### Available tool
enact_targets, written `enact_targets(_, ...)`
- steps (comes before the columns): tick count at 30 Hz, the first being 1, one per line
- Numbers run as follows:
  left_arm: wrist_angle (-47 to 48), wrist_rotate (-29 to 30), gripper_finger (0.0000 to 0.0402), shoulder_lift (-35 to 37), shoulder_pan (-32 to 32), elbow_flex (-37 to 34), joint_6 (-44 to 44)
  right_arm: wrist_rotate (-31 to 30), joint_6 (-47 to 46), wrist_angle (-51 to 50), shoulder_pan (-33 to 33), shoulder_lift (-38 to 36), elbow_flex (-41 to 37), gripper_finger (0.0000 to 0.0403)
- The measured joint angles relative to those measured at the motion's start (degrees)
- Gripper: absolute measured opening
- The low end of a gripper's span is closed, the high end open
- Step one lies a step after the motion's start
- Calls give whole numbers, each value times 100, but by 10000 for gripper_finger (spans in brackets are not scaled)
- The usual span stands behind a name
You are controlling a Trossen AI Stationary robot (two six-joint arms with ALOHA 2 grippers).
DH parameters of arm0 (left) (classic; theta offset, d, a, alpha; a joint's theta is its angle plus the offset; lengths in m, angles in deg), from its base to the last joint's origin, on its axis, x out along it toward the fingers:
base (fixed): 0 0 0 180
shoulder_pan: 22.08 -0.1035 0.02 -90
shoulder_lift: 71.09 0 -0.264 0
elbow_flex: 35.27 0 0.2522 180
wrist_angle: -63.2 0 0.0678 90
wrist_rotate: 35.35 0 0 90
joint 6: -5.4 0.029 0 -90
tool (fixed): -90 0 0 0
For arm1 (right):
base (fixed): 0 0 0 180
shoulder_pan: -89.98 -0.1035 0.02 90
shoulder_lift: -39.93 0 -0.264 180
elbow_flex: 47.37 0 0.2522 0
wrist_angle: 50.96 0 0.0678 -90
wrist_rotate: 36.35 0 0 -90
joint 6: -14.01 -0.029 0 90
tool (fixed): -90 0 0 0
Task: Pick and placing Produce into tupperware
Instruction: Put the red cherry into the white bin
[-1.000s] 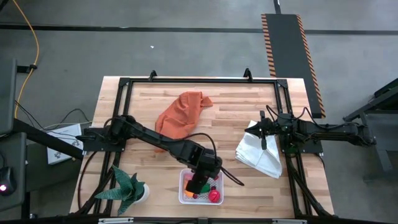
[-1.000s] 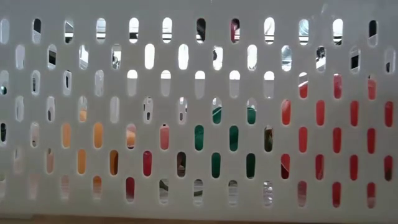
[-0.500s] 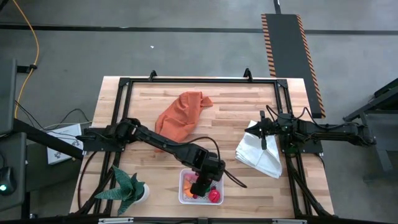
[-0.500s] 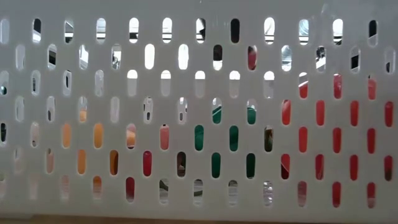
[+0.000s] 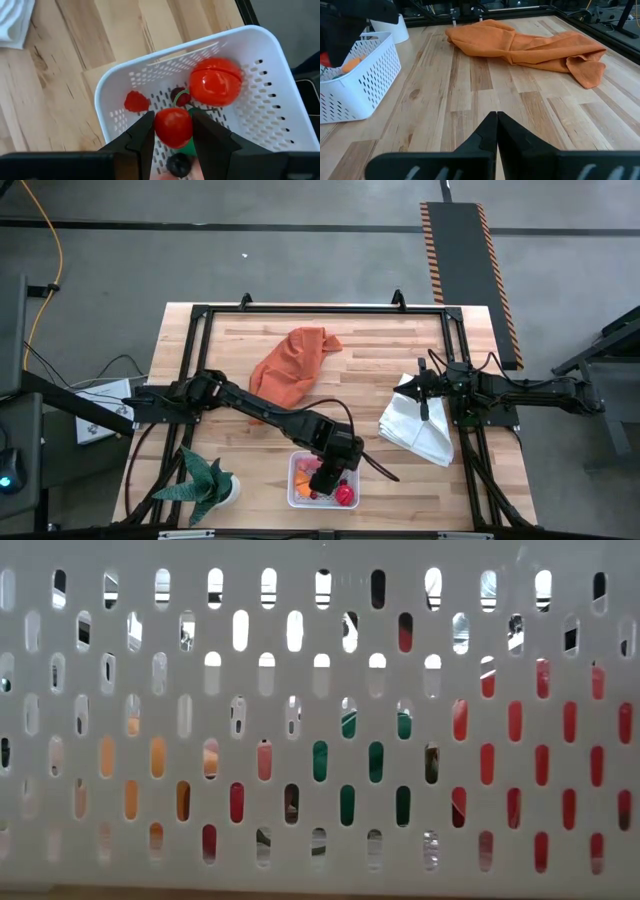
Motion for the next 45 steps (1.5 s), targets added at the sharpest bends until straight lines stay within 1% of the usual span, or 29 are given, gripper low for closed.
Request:
enact_targets(6,-45,102,113,-18,-3,-1,0,-2,0,0,1,0,0,0)
enact_targets(10,-48,54,113,-103,-4,-13,-2,0,0,2,2,0,0,0)
enact_targets(12,-245,43,113,-161,-2,9,-2,0,0,2,0,0,0,0)
enact_targets(18,-257,33,113,-262,-2,9,-47,-1,0,2,2,4,0,0)
enact_targets(20,-134,14,113,-308,-2,-13,-50,-2,0,0,2,4,0,0)
enact_targets(24,-283,-5,113,-334,-2,9,-59,-2,0,1,2,4,0,0)
enact_targets(33,-238,-16,113,-365,-2,-2,-66,0,0,2,2,4,0,0)
enact_targets(38,-243,-197,114,-365,-48,-2,-61,-2,0,2,0,4,0,0)
enact_targets(41,-253,-296,131,-365,-77,-2,-68,0,0,2,1,4,0,0)
enact_targets(45,-258,-263,174,-363,-83,-2,-75,-2,0,0,2,4,0,0)
